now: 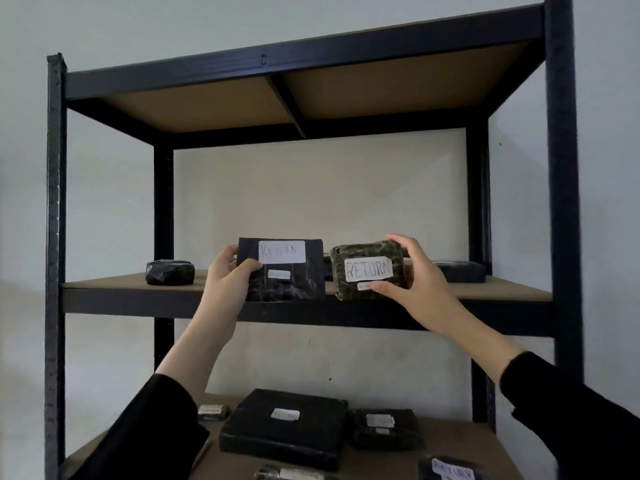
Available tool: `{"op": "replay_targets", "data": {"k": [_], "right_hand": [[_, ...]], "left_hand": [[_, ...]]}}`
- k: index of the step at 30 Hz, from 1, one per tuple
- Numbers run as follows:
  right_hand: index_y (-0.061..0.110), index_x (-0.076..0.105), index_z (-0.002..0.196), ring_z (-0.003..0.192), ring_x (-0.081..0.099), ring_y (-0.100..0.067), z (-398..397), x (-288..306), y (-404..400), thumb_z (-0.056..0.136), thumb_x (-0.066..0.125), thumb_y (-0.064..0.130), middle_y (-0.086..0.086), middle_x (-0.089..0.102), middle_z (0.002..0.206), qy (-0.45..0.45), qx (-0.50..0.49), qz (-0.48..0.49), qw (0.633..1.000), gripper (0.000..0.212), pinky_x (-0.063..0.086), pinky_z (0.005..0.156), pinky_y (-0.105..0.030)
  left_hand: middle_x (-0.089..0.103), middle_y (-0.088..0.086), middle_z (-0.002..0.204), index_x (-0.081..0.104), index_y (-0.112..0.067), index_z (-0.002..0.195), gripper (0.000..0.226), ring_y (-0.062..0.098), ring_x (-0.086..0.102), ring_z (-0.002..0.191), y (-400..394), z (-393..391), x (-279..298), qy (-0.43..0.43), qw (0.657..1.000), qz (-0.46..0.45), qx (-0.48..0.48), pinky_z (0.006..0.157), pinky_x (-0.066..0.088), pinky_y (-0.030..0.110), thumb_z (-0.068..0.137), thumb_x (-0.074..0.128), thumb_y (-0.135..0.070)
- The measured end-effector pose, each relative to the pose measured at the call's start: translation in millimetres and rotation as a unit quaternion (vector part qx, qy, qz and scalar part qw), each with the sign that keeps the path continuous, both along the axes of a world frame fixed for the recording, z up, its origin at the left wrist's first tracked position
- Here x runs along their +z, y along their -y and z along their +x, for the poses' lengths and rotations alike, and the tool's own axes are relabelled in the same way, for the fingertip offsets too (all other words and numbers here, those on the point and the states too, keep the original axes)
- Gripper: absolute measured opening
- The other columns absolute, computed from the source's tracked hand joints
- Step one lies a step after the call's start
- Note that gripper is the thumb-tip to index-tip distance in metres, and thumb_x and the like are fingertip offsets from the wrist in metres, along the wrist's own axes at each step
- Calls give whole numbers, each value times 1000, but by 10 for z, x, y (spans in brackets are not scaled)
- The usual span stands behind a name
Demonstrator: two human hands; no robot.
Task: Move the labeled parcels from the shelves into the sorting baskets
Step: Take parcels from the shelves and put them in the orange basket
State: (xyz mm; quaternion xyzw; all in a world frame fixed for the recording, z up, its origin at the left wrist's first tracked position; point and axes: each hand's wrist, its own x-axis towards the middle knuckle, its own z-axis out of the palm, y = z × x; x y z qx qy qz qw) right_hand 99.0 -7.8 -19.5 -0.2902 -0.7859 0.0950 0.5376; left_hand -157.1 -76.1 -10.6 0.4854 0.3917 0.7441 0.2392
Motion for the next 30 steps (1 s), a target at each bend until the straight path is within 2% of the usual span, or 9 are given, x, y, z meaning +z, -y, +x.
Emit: {"op": "replay_targets", "data": {"k": [4,8,13,16,19,21,24,26,30], "right_hand": [[29,34,138,118,52,-3,618,-391,421,80,73,17,12,54,125,-60,60,-94,992,71,44,101,-26],[35,31,135,107,53,11,1419,-897,904,84,68,14,18,55,119,-75,58,-178,979,66,43,87,-7],[26,36,129,95,56,2,2576,-1567,1266,85,59,-2,6,56,110,-108,-16,-279,954,57,43,70,-1],[25,38,128,99,56,-5,3250,-1972,1346,86,58,-1,3,57,108,-136,-68,-333,931,54,45,73,-13],[29,38,129,108,55,-15,3823,-2371,1340,88,56,7,-1,57,118,-158,-112,-396,898,50,46,94,-34],[29,38,129,110,57,-19,4110,-2601,1314,89,55,9,-2,57,118,-177,-133,-428,876,47,46,99,-44],[29,37,126,99,60,-11,4390,-2901,1235,91,55,7,3,58,109,-196,-147,-462,852,45,51,83,-30],[28,36,127,94,59,-7,4511,-3081,1134,91,55,7,8,57,103,-210,-152,-481,837,45,50,77,-26],[28,36,124,96,60,-13,4645,-3408,738,91,54,5,4,56,105,-244,-151,-520,805,44,52,75,-29]], "left_hand": [[71,4,95,60,-16,104,21,18,68,86,338,687,-395,-10,1000,-18,1,76,53,31,91,50,-2],[71,7,95,59,-17,97,18,21,68,87,614,1523,-960,-13,998,-63,-16,78,54,35,93,50,-2],[72,3,93,59,-15,99,19,15,68,85,816,2573,-1733,-5,990,-131,-58,71,50,25,92,50,1],[72,3,93,61,-16,97,23,15,69,85,870,3158,-2170,-2,981,-169,-90,73,49,26,90,51,3],[73,3,95,61,-18,99,23,14,69,87,852,3680,-2547,-2,968,-218,-125,74,50,27,91,51,2],[73,5,98,60,-15,103,22,16,69,88,803,3971,-2751,-1,957,-251,-147,72,50,26,91,51,0],[72,5,97,58,-13,106,20,17,69,87,669,4321,-2989,-1,942,-293,-161,66,51,21,92,51,0],[71,2,93,58,-16,100,20,13,68,82,524,4492,-3140,-8,934,-321,-157,61,52,17,92,50,0],[69,11,103,57,-22,95,23,23,67,90,66,4708,-3467,-31,920,-365,-139,78,55,37,91,50,0]]}}
